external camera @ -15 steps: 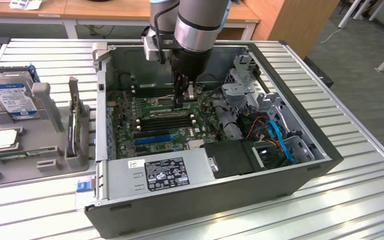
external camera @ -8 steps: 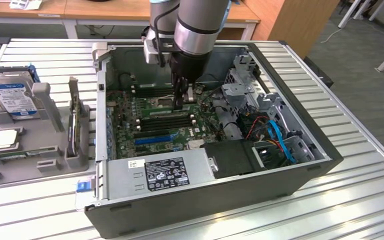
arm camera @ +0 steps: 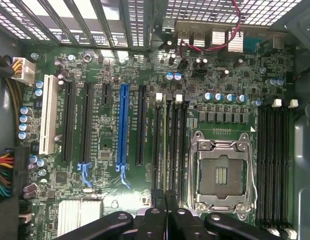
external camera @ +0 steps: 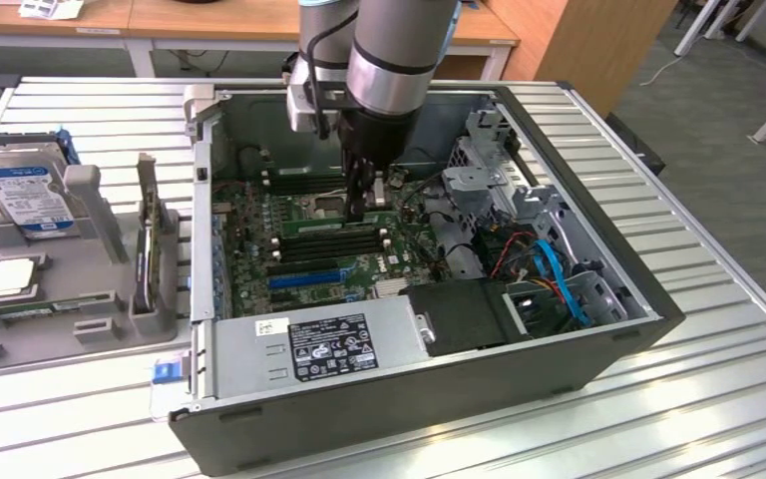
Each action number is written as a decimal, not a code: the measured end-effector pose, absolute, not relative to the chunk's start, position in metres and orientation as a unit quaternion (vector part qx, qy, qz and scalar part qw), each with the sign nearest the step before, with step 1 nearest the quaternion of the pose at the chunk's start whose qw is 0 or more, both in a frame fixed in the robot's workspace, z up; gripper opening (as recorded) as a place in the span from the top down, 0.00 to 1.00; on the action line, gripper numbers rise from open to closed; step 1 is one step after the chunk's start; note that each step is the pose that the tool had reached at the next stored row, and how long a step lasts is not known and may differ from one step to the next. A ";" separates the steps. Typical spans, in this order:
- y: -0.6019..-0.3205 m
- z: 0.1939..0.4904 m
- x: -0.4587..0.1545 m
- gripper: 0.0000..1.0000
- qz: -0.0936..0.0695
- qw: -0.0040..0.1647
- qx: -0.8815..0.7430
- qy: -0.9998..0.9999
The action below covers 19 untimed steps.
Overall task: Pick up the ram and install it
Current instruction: 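Insert the ram into the slot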
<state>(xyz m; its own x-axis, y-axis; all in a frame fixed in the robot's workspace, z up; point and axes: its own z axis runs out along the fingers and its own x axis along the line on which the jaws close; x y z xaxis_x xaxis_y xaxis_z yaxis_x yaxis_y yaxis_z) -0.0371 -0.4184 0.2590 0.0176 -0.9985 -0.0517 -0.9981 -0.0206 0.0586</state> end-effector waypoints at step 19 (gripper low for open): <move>-0.418 0.254 -0.037 0.89 -0.039 0.003 0.713 -0.700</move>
<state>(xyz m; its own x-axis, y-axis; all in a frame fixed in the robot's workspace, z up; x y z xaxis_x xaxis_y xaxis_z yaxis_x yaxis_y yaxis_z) -0.0371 -0.4185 0.2542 0.0175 -0.9985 -0.0513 -0.9981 -0.0206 0.0587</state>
